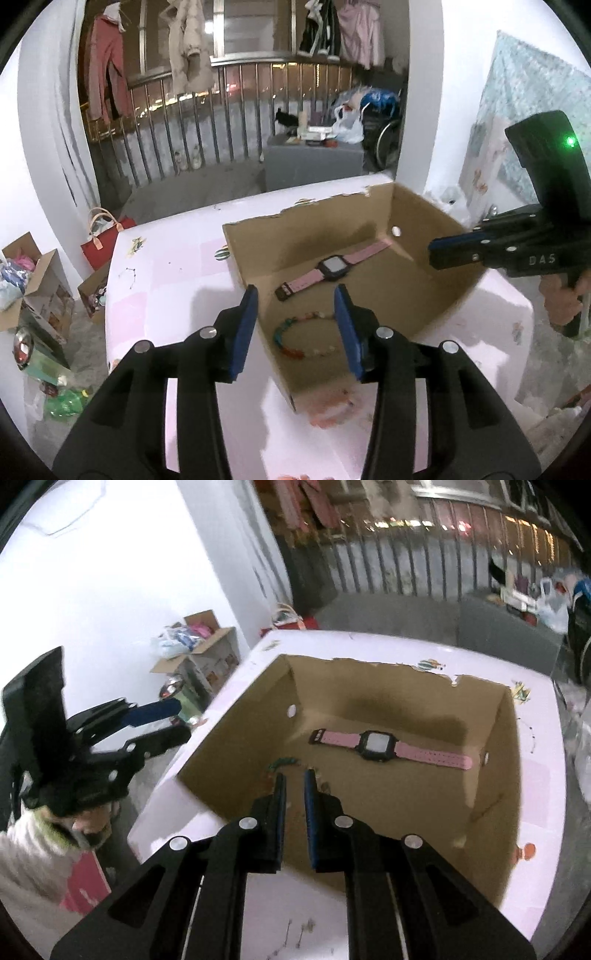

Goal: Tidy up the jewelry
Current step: 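Withdraw both grippers from the box back over the table, then move the left gripper to the small gold ring beside the pink bracelet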

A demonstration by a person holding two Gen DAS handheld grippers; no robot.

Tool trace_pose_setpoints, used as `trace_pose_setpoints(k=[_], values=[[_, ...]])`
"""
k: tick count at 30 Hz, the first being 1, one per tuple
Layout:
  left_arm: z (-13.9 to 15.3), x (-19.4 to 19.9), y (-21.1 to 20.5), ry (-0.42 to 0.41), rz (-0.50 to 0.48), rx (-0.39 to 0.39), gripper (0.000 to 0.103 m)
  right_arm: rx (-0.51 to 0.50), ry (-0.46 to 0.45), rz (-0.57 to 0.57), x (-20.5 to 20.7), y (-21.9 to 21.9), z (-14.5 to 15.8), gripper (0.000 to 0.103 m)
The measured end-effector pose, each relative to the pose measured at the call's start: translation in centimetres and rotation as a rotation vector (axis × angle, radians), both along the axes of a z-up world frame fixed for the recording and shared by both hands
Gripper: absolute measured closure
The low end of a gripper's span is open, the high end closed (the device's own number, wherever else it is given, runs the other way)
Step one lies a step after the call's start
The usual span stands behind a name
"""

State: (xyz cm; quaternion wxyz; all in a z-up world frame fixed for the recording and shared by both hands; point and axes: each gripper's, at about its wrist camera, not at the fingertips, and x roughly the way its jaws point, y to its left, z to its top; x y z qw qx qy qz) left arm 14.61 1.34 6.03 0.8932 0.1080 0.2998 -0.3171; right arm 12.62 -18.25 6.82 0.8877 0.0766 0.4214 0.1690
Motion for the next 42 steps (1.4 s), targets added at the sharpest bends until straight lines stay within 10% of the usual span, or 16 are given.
trace_pose_setpoints(k=[7,21,32,42], values=[[-2.5,-4.3,1.9,-0.006,0.019,-0.033,0.060,0.008,-0.027,-0.081,-6.6,-1.1,-1.3,0.086],[-12.3,-8.8,-0.6,0.091,-0.020,0.162,0.032,-0.213,-0.023,-0.206,-13.3,-1.6,-8.1,0.029],[-15.6,-8.1,-0.2,0.235,0.031,0.165,0.008,-0.292,0.117,-0.197,-13.8,-2.5,-13.3,0.021],[-15.8,-8.0,0.0,0.245,0.015,0.192,0.008,-0.326,0.101,-0.154,-13.3,-1.3,-14.0,0.006]])
